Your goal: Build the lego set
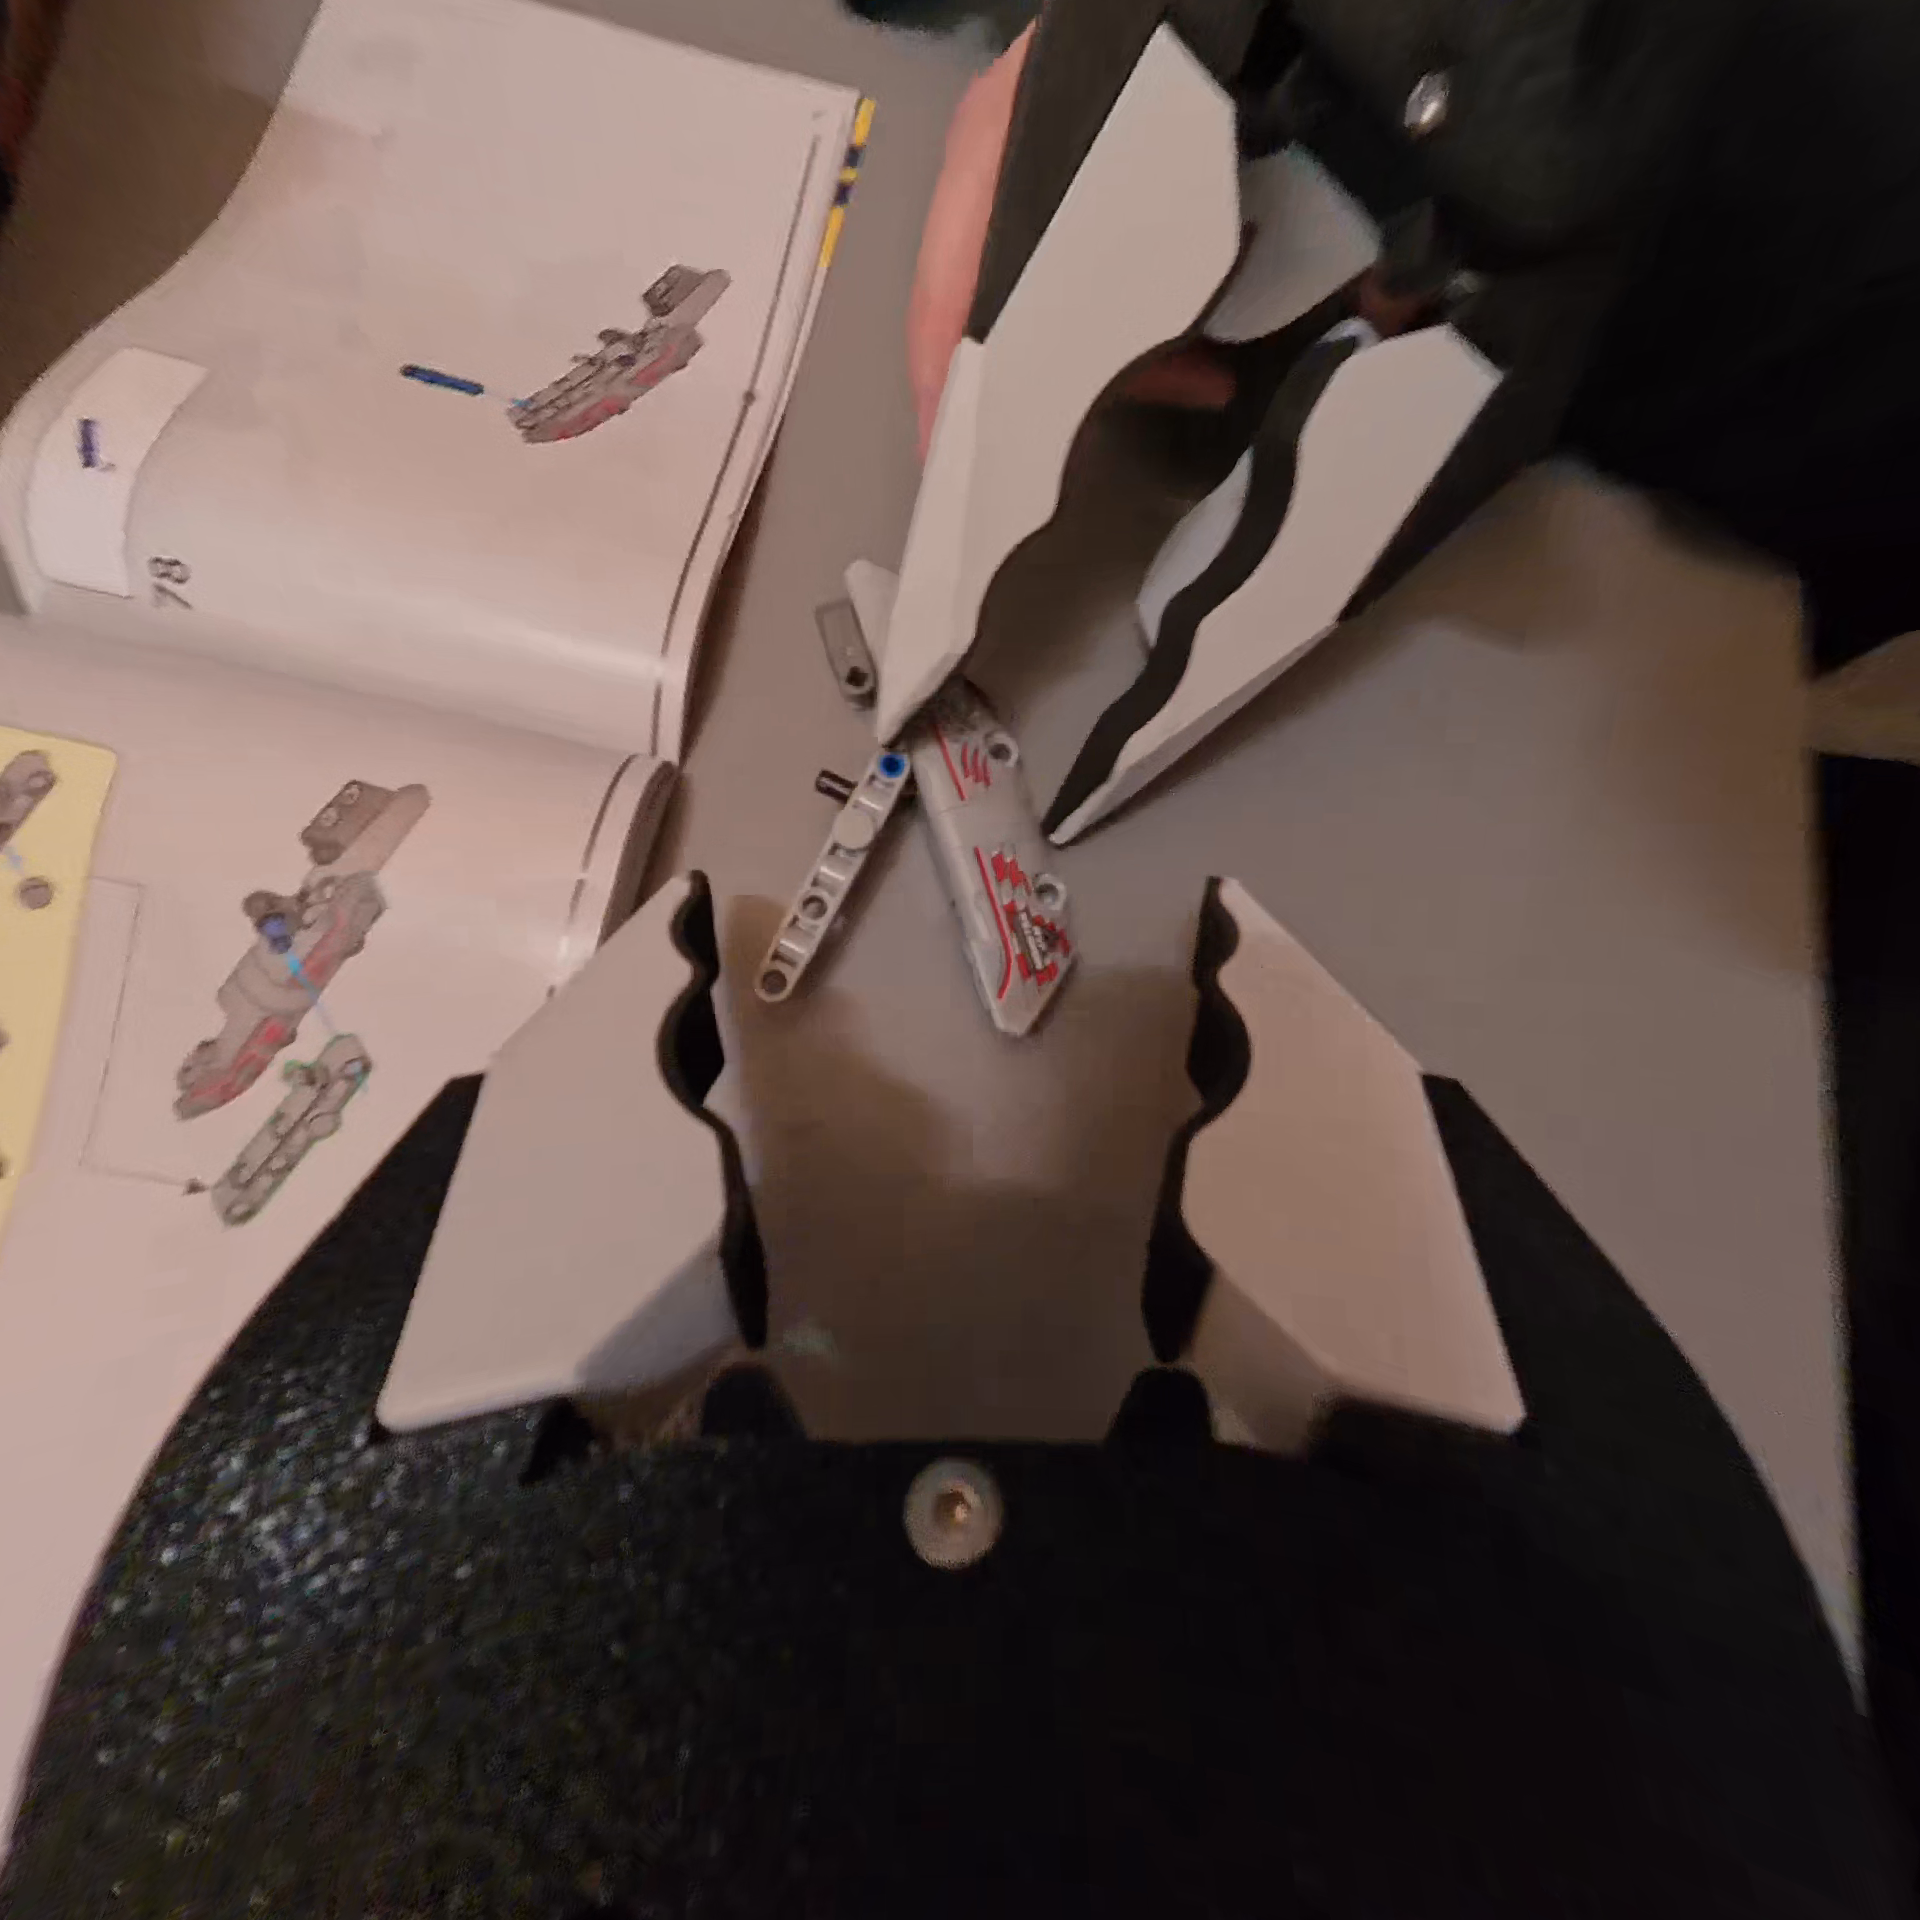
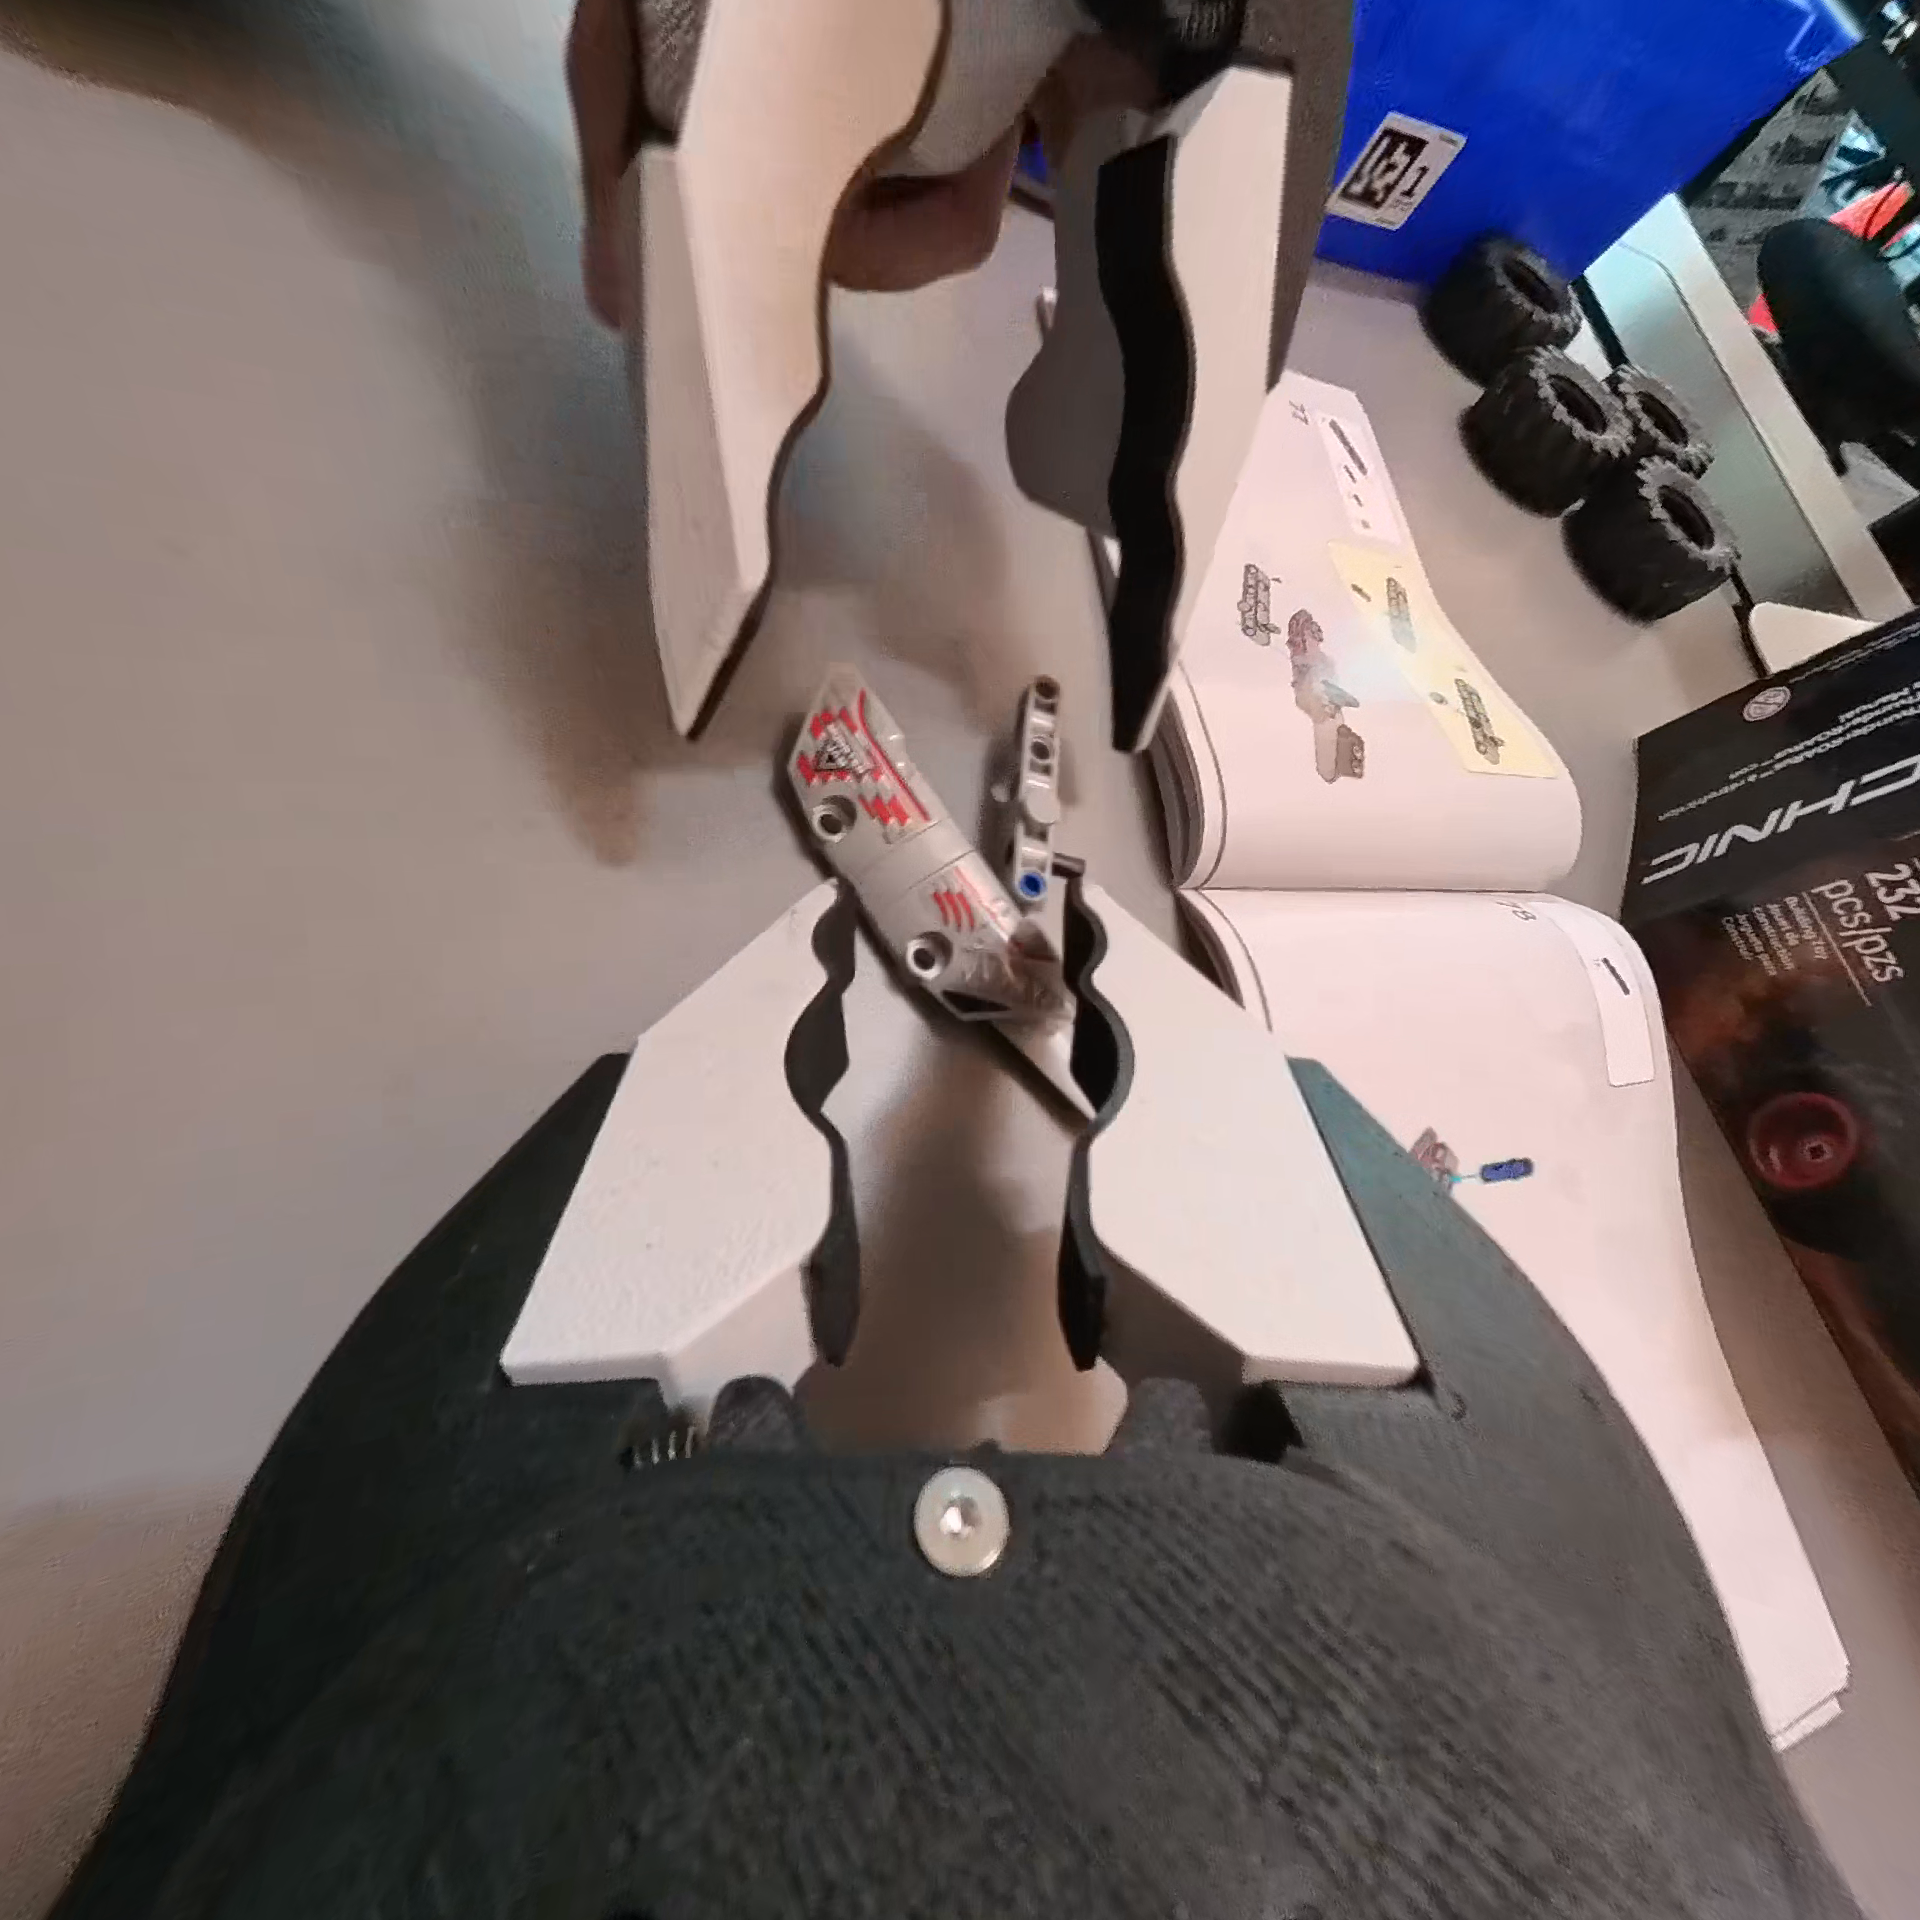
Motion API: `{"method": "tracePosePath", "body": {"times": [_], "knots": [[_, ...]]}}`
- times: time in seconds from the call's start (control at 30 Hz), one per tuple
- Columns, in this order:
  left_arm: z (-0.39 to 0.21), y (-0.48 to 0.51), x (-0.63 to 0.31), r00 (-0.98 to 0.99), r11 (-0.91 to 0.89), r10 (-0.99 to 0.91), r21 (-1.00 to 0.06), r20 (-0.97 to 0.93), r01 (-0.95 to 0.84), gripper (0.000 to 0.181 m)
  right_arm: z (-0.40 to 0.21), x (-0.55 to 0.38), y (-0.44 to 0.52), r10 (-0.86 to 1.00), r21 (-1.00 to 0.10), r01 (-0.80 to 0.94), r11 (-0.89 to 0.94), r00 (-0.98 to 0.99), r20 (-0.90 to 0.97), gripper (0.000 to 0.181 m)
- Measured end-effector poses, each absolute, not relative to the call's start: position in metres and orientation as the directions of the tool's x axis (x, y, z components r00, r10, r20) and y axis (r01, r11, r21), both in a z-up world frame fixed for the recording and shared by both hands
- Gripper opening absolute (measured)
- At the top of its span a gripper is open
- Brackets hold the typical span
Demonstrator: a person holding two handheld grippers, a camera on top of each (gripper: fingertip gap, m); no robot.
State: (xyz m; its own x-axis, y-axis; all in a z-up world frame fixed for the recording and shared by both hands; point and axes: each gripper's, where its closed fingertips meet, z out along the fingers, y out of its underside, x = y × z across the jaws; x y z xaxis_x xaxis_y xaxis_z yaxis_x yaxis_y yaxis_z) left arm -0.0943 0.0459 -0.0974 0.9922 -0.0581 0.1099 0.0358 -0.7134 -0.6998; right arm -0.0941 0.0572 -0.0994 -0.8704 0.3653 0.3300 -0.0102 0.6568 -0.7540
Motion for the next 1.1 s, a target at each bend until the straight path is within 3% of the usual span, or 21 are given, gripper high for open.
{"method": "tracePosePath", "body": {"times": [0.07, 0.17, 0.3, 0.47, 0.57, 0.7, 0.77, 0.9, 1.0, 1.1], "knots": [[-0.105, 0.046, -0.096, 0.998, -0.743, -0.039, -0.670, 0.042, -0.001, 0.084, -0.102, -0.094, 0.056, 0.362, -0.747, -0.004, 0.665, -0.873, 0.326, 0.033], [-0.105, 0.050, -0.098, 1.000, -0.723, -0.018, -0.690, -0.017, -0.024, 0.052, -0.102, -0.094, 0.056, 0.369, -0.747, 0.002, 0.665, -0.871, 0.326, 0.033], [-0.104, 0.049, -0.095, 0.997, -0.718, -0.007, -0.694, -0.078, -0.059, 0.029, -0.102, -0.093, 0.054, 0.374, -0.747, 0.011, 0.665, -0.871, 0.320, 0.032], [-0.103, 0.050, -0.094, 0.997, -0.681, 0.065, -0.732, -0.035, 0.019, 0.027, -0.102, -0.095, 0.054, 0.383, -0.748, 0.022, 0.663, -0.869, 0.313, 0.032], [-0.103, 0.050, -0.092, 0.996, -0.671, 0.078, -0.741, -0.040, 0.023, 0.049, -0.102, -0.095, 0.054, 0.385, -0.748, 0.024, 0.663, -0.868, 0.313, 0.032], [-0.111, 0.050, -0.087, 0.996, -0.701, 0.073, -0.713, -0.046, 0.018, 0.052, -0.102, -0.095, 0.054, 0.389, -0.748, 0.027, 0.663, -0.866, 0.314, 0.032], [-0.111, 0.050, -0.089, 0.995, -0.698, 0.068, -0.716, -0.078, -0.009, 0.032, -0.102, -0.095, 0.054, 0.387, -0.748, 0.026, 0.663, -0.867, 0.313, 0.032], [-0.111, 0.049, -0.089, 0.995, -0.692, 0.032, -0.720, -0.095, -0.047, 0.032, -0.102, -0.092, 0.057, 0.376, -0.751, 0.018, 0.660, -0.874, 0.309, 0.038], [-0.111, 0.047, -0.083, 0.994, -0.691, -0.046, -0.715, -0.100, -0.104, 0.031, -0.103, -0.089, 0.054, 0.357, -0.748, 0.012, 0.663, -0.884, 0.302, 0.033], [-0.111, 0.043, -0.071, 0.985, -0.680, -0.151, -0.715, -0.080, -0.162, 0.031, -0.101, -0.083, 0.049, 0.328, -0.752, -0.014, 0.659, -0.894, 0.304, 0.047]]}}
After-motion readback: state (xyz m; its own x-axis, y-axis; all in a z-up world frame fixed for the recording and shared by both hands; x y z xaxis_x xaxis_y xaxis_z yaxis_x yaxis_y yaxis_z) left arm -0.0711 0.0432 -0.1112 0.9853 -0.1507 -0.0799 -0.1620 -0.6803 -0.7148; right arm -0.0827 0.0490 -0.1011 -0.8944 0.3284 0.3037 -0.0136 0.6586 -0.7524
